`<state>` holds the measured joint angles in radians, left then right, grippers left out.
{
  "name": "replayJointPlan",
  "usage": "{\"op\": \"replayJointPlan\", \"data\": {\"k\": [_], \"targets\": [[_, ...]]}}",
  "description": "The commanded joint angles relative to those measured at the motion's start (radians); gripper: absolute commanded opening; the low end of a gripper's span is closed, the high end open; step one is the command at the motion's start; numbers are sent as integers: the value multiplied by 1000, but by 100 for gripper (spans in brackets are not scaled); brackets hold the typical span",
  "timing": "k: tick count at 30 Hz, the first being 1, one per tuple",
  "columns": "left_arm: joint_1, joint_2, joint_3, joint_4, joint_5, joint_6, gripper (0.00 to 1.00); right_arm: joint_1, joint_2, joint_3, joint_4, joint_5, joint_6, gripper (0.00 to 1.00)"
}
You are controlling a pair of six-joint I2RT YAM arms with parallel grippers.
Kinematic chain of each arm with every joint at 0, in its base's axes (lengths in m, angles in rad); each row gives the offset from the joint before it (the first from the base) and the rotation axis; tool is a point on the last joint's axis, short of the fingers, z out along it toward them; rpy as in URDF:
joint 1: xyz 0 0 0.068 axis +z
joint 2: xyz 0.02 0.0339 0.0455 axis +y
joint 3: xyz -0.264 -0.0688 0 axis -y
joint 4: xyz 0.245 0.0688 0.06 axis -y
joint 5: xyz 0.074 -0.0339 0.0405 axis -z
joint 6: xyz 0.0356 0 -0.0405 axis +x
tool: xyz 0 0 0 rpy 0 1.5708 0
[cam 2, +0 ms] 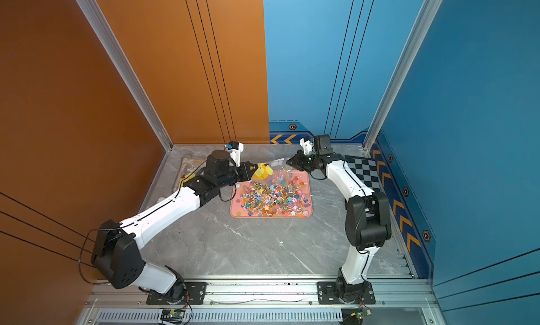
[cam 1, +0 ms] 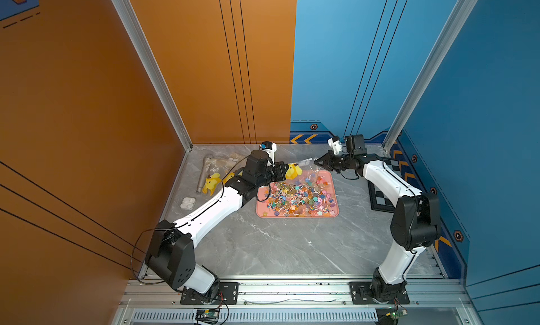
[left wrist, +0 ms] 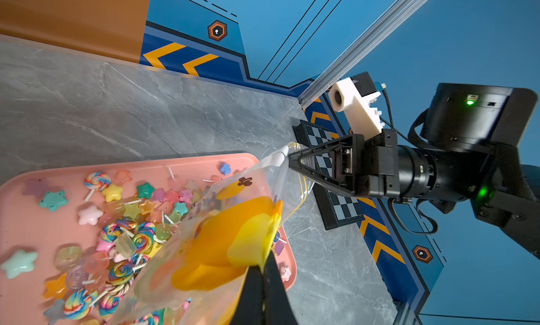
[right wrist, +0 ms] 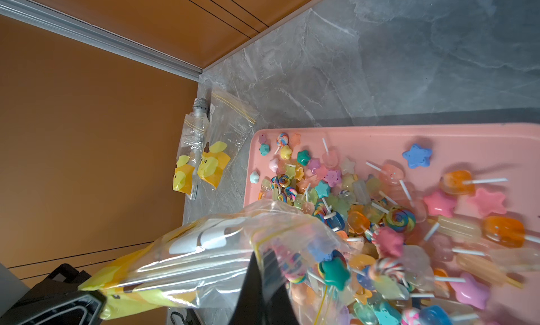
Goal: Pour candies out of the ziploc bag
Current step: 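Pour the candies out of the ziploc bag onto the tray.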
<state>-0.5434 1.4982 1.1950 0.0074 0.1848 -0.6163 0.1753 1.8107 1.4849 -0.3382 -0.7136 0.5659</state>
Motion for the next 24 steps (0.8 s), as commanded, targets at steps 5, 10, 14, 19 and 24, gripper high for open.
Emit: {"op": "replayJointPlan", "data": {"k": [5,10,14,19,24], "targets": [[48,-73,27,23,-57,29,0,-83,46,21,-26,162,23,0],[62,-93,15,19,-65,34,0,-70,47,25,-27,159,22,0],[75,-110,-27,30,-61,25,0,-57,54,15,-28,158,20,0],[104,-136,-25,18,-61,33,0,-37,59,53,-30,162,29,0],[128,-167,-46,7,-60,39,0,3,88,66,-38,167,25,0]]}}
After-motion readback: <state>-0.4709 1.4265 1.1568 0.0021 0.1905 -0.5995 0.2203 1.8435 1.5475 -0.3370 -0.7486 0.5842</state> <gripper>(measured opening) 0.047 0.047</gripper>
